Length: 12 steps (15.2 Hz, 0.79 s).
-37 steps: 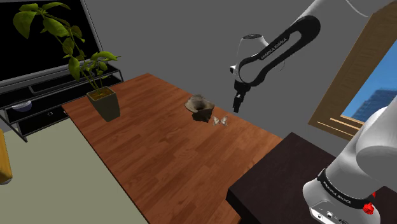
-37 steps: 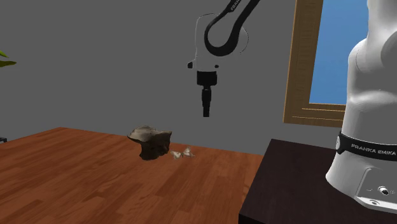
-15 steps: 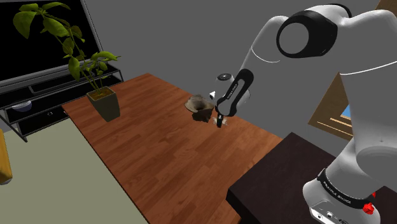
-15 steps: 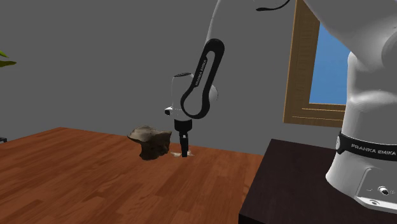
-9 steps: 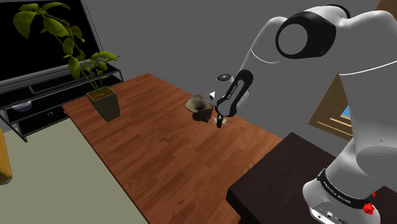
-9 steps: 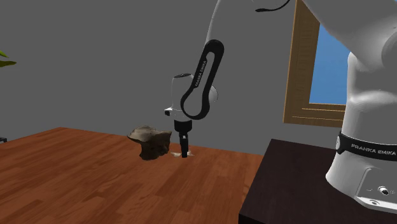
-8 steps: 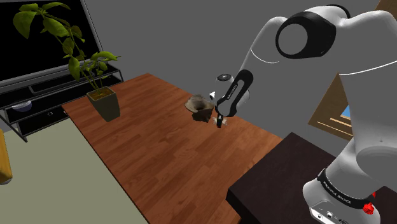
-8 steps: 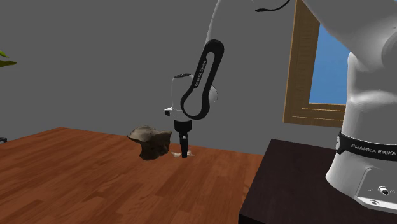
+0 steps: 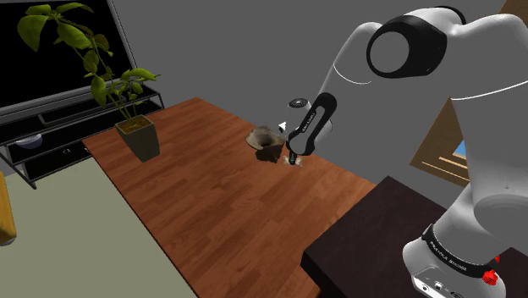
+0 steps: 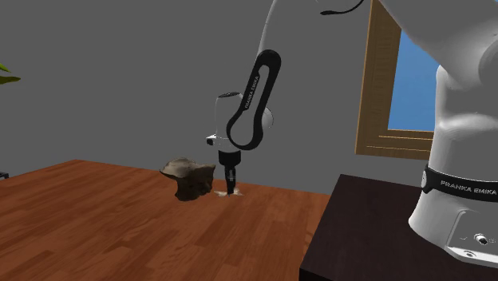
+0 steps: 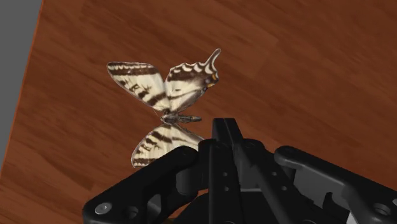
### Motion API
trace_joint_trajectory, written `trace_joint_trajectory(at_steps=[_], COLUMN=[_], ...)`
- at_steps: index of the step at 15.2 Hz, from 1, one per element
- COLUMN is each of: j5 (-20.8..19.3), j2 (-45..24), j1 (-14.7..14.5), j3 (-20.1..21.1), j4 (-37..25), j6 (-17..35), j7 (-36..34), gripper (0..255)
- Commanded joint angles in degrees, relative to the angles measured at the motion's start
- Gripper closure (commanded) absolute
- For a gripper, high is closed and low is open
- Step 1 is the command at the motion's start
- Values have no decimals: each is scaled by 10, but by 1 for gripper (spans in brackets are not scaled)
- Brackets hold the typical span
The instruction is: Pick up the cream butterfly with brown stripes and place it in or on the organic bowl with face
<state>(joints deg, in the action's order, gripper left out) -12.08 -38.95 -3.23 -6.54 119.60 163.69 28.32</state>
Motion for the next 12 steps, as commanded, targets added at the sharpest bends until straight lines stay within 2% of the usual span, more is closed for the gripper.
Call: trace_joint_trajectory(at_steps=[1,2,3,6,8,9,12], j5=[0,0,0,144,227,252,254], j2=[0,0,0,-48,-81,-90,-111], j1=[0,0,0,-31,-35,-34,-29], j3=[0,0,0,-30,-55,-63,-58], j4=[0,0,0,-115,-186,-205,-215], j6=[0,0,0,-103,-160,-175,-164], j7=[0,0,0,-235,-394,-445,-444], gripper=[255,255,0,0,0,0,0])
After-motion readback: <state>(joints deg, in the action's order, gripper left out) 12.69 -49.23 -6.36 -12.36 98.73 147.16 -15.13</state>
